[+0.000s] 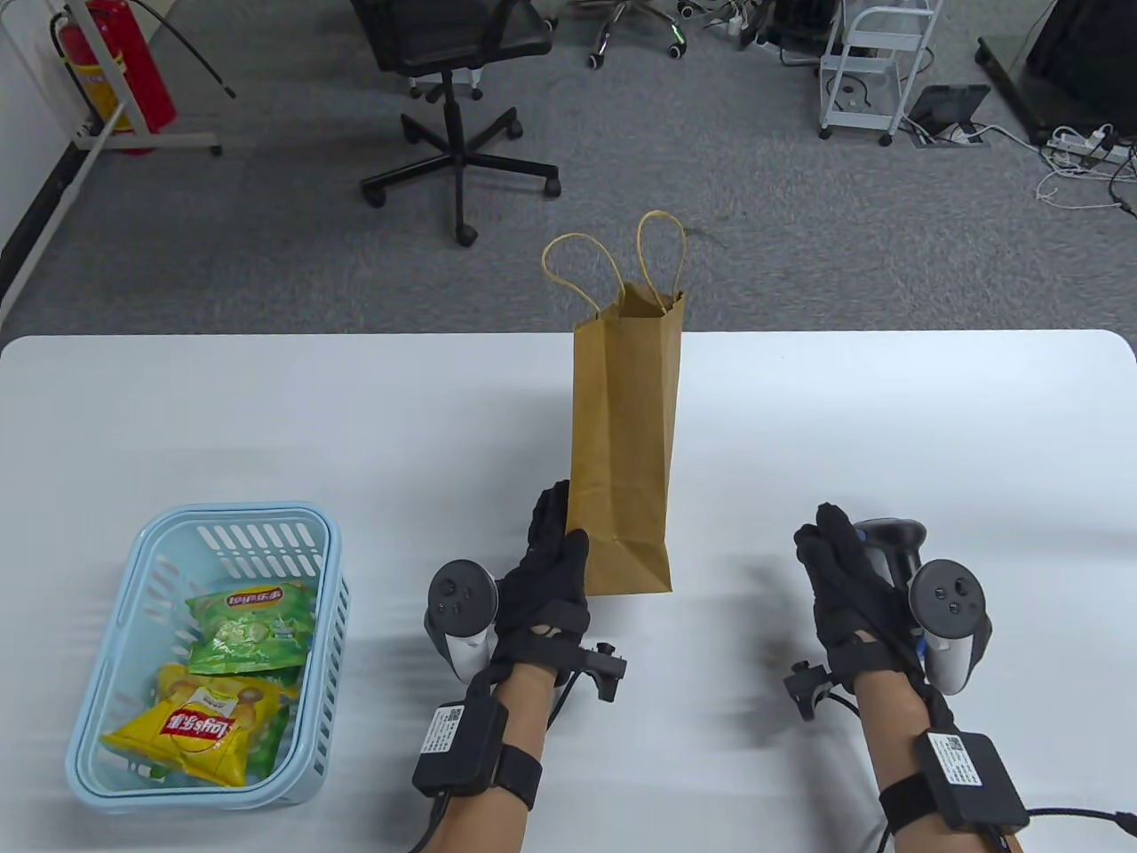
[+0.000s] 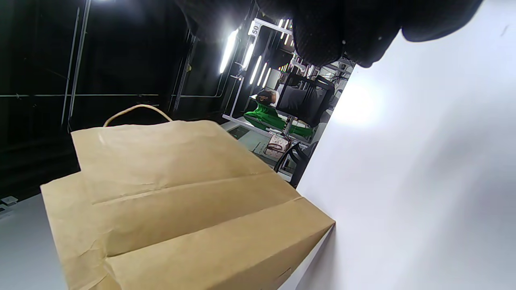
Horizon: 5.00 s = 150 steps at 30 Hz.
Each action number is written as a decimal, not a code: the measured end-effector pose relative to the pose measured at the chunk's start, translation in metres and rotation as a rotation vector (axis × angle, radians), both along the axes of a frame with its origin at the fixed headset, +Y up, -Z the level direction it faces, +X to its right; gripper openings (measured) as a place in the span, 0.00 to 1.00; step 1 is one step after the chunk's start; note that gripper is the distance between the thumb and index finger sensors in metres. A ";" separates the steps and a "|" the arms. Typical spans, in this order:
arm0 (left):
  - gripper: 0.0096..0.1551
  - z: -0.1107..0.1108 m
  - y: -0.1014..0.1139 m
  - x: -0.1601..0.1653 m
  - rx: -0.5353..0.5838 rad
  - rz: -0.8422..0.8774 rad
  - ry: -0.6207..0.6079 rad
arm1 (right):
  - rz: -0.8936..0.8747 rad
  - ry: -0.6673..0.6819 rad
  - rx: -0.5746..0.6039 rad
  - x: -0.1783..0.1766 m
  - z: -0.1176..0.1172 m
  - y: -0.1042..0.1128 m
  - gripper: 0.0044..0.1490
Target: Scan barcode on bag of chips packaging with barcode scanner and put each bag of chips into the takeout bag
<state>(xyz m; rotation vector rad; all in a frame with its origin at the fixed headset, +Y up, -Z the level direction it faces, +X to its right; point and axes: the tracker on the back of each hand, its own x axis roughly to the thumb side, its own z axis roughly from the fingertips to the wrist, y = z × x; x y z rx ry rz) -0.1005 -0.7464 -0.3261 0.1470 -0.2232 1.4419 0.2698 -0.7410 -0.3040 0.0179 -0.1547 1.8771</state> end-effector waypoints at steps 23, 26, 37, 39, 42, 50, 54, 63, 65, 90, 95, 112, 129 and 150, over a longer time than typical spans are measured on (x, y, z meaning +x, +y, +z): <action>0.43 0.021 -0.042 0.010 -0.458 -0.132 -0.263 | 0.090 0.042 -0.026 -0.006 -0.002 -0.004 0.46; 0.45 0.022 -0.039 0.009 -0.445 -0.135 -0.284 | 0.101 0.041 -0.025 -0.005 -0.002 -0.005 0.46; 0.52 0.021 0.002 -0.025 -0.181 -0.678 -0.295 | 0.174 0.077 0.029 0.002 -0.001 0.012 0.50; 0.51 0.020 0.002 -0.029 -0.140 -0.755 -0.260 | 0.188 0.054 0.054 0.008 0.000 0.016 0.50; 0.50 0.018 0.000 -0.034 -0.121 -0.784 -0.224 | 0.377 0.049 0.082 0.025 0.000 0.025 0.50; 0.48 0.012 -0.002 -0.035 -0.106 -0.836 -0.189 | 0.573 -0.223 -0.104 0.081 -0.009 0.022 0.61; 0.47 0.011 -0.003 -0.034 -0.104 -0.839 -0.196 | 0.575 -0.255 -0.310 0.094 -0.017 0.002 0.70; 0.47 0.008 -0.008 -0.034 -0.125 -0.841 -0.201 | 0.573 -0.201 -0.573 0.100 -0.024 -0.027 0.72; 0.47 0.008 -0.009 -0.033 -0.127 -0.850 -0.203 | 0.574 -0.183 -0.582 0.098 -0.026 -0.030 0.70; 0.49 0.010 -0.010 -0.034 -0.115 -0.783 -0.218 | 0.483 -0.172 -0.280 0.063 -0.020 0.006 0.44; 0.49 0.011 -0.010 -0.033 -0.113 -0.799 -0.209 | 0.460 -0.086 -0.172 0.035 -0.013 0.025 0.43; 0.46 0.020 0.032 -0.024 -0.068 -0.849 -0.001 | 0.491 0.093 -0.051 -0.016 0.001 0.033 0.41; 0.43 0.045 0.198 -0.132 -0.330 -0.995 0.211 | 0.494 0.068 -0.064 -0.005 0.001 0.029 0.41; 0.47 0.008 0.071 -0.263 -1.100 -1.223 0.209 | 0.543 0.189 -0.087 -0.017 -0.005 0.016 0.42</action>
